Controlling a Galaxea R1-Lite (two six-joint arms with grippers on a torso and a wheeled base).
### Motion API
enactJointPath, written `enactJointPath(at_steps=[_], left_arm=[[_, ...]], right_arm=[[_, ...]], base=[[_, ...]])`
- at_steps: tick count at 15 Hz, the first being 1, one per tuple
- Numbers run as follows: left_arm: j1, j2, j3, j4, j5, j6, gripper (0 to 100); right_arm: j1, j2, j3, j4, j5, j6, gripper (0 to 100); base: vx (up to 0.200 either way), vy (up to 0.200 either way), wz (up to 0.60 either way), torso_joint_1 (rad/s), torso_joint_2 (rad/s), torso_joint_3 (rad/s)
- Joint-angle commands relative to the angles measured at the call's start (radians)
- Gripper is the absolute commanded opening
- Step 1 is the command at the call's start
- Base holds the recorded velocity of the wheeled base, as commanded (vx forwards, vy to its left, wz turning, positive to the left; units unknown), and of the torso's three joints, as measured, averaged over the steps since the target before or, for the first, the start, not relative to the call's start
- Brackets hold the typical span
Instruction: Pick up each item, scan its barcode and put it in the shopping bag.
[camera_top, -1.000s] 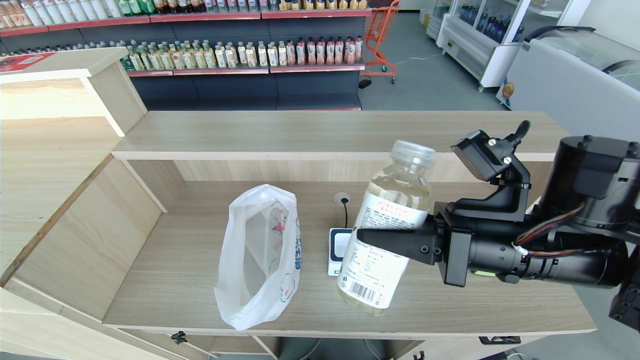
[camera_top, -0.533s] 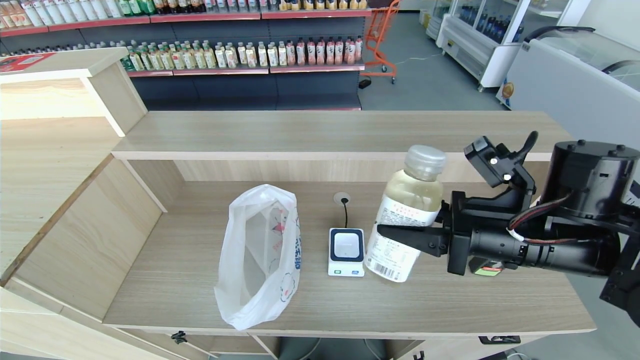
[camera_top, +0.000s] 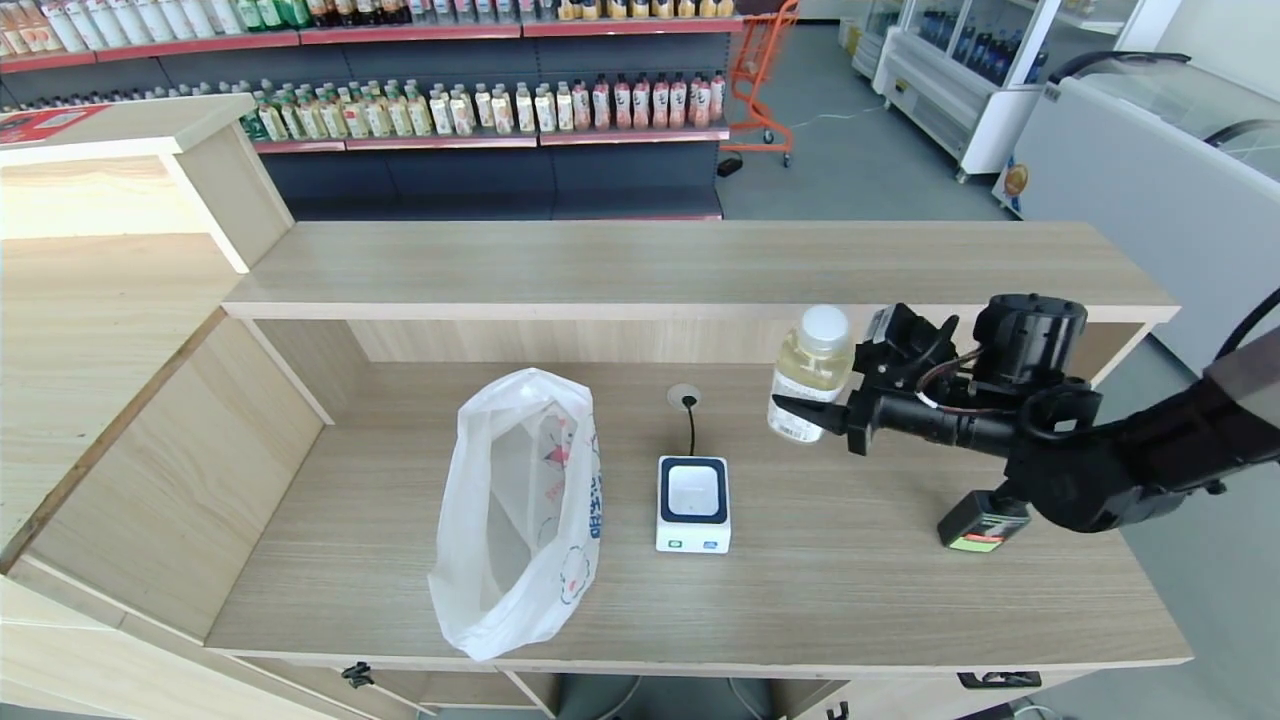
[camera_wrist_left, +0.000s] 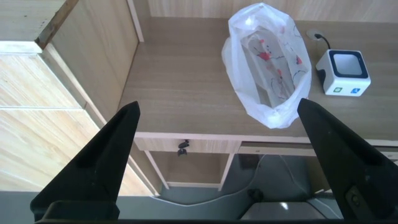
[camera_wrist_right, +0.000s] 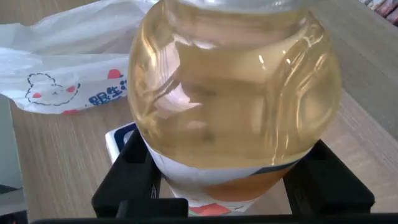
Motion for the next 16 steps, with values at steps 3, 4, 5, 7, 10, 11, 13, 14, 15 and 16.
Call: enactJointPath(at_steps=[3,4,5,7,10,11,13,14,15,16], left_arm=[[-0.002,0.0,0.0,0.0,0.0,0.0,100],[0.0,0.0,0.0,0.0,0.0,0.0,100],[-0.002,0.0,0.0,0.0,0.0,0.0,100],[-0.002,0.0,0.0,0.0,0.0,0.0,100],[0.0,0.0,0.0,0.0,0.0,0.0,100],[-0.002,0.0,0.0,0.0,0.0,0.0,100],[0.0,0.0,0.0,0.0,0.0,0.0,100],[-0.002,0.0,0.0,0.0,0.0,0.0,100],[0.0,0.001,0.0,0.0,0.0,0.0,100],[0.0,0.0,0.0,0.0,0.0,0.0,100]], right_arm=[[0.011,0.242,-0.135,-0.044,0.244,-0.218,0],[0.009,0.255,-0.135,-0.044,0.27,-0.239,0],[0.006,0.281,-0.139,-0.047,0.308,-0.274,0],[0.006,0.339,-0.176,-0.058,0.329,-0.31,0],[0.006,0.376,-0.184,-0.07,0.352,-0.319,0],[0.008,0.39,-0.188,-0.072,0.385,-0.322,0],[0.011,0.408,-0.213,-0.07,0.417,-0.365,0],[0.015,0.422,-0.225,-0.07,0.435,-0.372,0],[0.021,0.429,-0.236,-0.072,0.444,-0.382,0],[0.021,0.434,-0.237,-0.07,0.452,-0.388,0]], base=[[0.0,0.0,0.0,0.0,0.0,0.0],[0.0,0.0,0.0,0.0,0.0,0.0],[0.0,0.0,0.0,0.0,0.0,0.0],[0.0,0.0,0.0,0.0,0.0,0.0],[0.0,0.0,0.0,0.0,0.0,0.0],[0.0,0.0,0.0,0.0,0.0,0.0],[0.0,0.0,0.0,0.0,0.0,0.0],[0.0,0.0,0.0,0.0,0.0,0.0],[0.0,0.0,0.0,0.0,0.0,0.0],[0.0,0.0,0.0,0.0,0.0,0.0]])
